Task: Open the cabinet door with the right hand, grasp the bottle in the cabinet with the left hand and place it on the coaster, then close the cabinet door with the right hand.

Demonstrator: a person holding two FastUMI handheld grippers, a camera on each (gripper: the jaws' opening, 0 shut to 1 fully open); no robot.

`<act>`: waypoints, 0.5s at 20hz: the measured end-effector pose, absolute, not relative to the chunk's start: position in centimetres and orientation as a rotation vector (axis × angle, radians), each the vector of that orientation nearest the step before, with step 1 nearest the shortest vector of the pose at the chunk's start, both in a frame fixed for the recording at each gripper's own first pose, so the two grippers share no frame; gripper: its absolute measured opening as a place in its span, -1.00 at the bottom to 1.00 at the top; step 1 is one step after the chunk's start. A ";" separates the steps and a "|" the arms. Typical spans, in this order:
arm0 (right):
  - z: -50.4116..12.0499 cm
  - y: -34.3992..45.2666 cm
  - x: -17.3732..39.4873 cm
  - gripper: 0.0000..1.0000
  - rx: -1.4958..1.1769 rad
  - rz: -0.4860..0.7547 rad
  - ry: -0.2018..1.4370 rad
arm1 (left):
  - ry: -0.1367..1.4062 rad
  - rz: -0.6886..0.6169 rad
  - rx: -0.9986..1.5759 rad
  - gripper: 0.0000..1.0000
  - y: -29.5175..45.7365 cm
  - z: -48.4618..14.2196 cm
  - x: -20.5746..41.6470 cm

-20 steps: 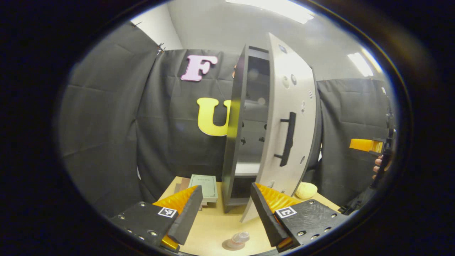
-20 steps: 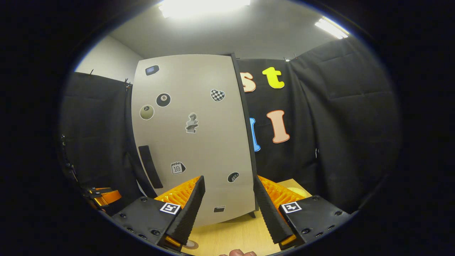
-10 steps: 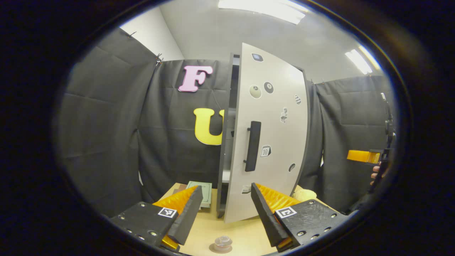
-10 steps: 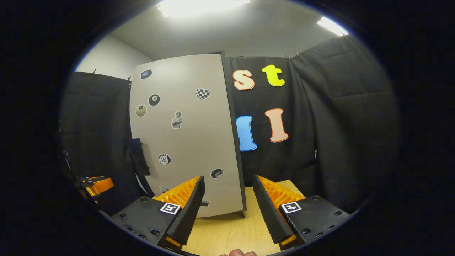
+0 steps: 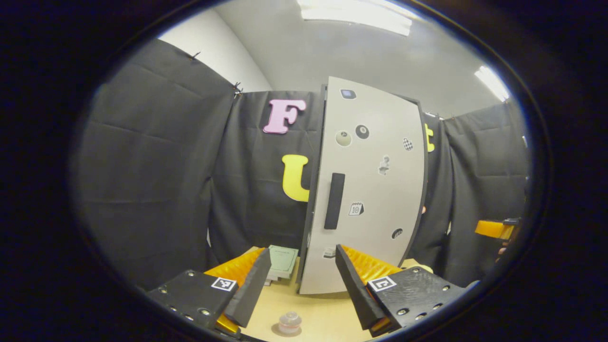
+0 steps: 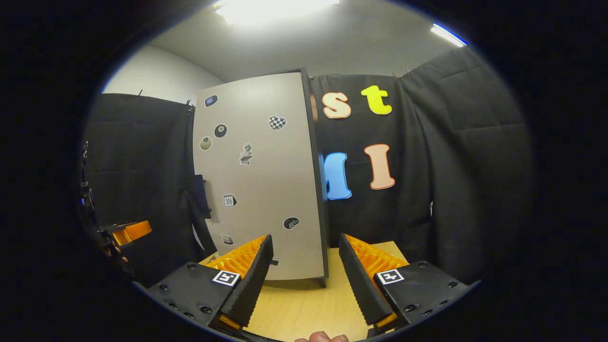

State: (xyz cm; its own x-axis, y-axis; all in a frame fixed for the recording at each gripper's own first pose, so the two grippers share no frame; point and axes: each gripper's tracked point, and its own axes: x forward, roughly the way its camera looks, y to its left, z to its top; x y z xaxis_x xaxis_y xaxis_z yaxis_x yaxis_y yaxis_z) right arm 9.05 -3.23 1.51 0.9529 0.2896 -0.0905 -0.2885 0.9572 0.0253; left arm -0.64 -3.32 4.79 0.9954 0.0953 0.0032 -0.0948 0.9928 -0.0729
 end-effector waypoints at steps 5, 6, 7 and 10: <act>2.8 -4.0 9.0 0.86 -0.003 0.282 0.062 | 0.014 0.108 -0.061 0.65 -1.9 6.2 -1.0; 2.9 -4.0 9.0 0.85 0.007 0.282 0.063 | 0.027 0.108 -0.052 0.65 -1.5 6.3 -0.6; 3.0 -3.9 9.3 0.87 0.014 0.280 0.067 | 0.029 0.101 -0.049 0.69 -1.2 6.7 -0.2; 3.5 -3.6 10.1 0.92 0.017 0.266 0.068 | 0.017 0.080 -0.047 0.65 -0.7 8.2 0.8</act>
State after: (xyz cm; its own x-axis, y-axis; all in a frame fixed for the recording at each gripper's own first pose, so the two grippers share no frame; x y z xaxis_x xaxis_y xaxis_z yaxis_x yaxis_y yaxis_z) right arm 10.13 -3.63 3.49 0.9625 0.2635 -0.0649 -0.2623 0.9646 0.0262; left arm 0.80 -0.70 8.23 0.9967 0.0792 -0.0185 -0.0800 0.9957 -0.0465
